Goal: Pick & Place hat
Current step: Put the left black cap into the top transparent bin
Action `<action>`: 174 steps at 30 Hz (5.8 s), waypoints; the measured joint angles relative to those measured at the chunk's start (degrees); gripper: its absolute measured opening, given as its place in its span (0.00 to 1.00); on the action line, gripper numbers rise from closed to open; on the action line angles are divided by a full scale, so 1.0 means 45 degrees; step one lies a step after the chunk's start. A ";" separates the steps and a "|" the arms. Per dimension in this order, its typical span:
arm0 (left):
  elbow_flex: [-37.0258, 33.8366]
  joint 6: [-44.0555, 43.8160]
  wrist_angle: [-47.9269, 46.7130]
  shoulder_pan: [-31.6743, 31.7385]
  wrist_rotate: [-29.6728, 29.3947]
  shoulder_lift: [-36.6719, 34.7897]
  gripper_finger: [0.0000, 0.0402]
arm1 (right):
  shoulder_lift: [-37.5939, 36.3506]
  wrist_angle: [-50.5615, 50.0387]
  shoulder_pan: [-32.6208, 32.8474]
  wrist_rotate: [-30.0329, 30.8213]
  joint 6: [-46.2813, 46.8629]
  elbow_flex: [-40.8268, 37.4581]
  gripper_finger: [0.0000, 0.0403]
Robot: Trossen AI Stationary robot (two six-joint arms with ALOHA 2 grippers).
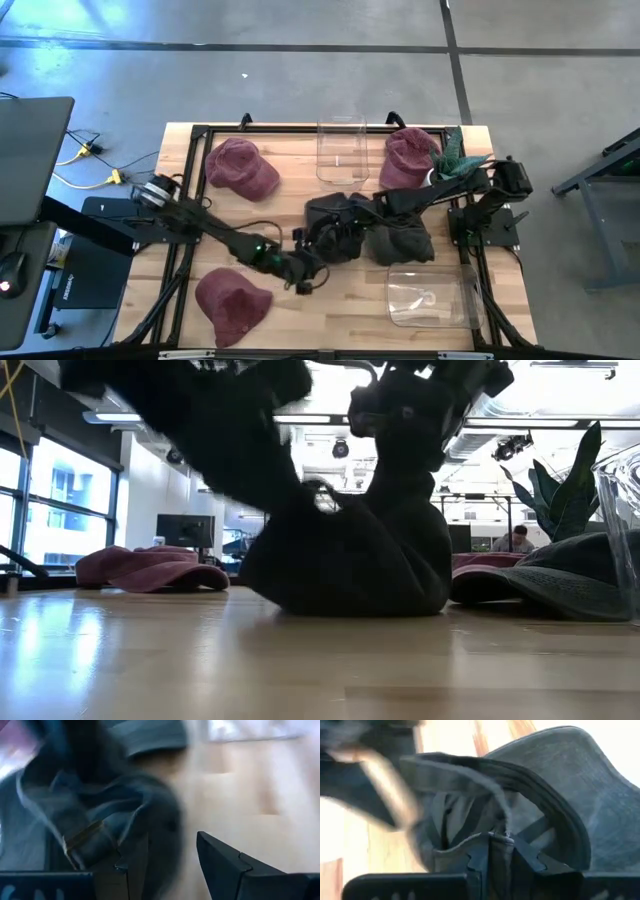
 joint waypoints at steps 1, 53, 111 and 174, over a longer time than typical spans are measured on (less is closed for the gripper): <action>-0.0015 -0.0405 -0.0169 0.0147 -0.0520 0.0150 0.40 | -0.0006 -0.0138 0.0002 -0.0007 -0.0052 0.0000 0.14; 0.1856 -0.1999 -0.2754 0.1391 -0.0881 0.1201 0.40 | -0.0517 0.8188 0.2584 0.3894 0.5263 -0.6307 0.52; 0.3561 -0.0934 -0.2241 0.2482 -0.0706 0.2851 0.40 | -0.2128 0.7659 0.4714 0.8611 0.3784 -0.6285 0.04; 0.5839 -0.2640 -1.1144 0.0992 0.0774 0.2556 0.41 | -0.4688 0.2906 0.5275 0.7604 0.4813 -0.6280 0.40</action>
